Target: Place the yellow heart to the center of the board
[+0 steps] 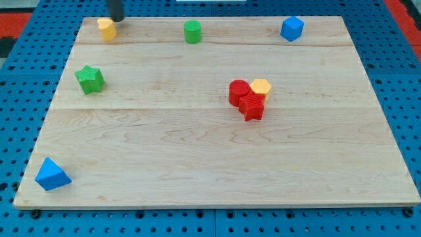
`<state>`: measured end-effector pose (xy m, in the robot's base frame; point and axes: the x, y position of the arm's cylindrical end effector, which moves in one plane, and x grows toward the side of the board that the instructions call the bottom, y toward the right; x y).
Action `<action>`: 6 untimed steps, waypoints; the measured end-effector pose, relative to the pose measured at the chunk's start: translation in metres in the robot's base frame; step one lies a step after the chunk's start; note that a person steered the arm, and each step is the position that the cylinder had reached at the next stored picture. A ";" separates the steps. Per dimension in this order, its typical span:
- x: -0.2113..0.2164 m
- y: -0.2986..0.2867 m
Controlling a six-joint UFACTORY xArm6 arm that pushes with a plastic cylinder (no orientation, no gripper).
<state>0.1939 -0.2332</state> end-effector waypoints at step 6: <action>0.153 0.221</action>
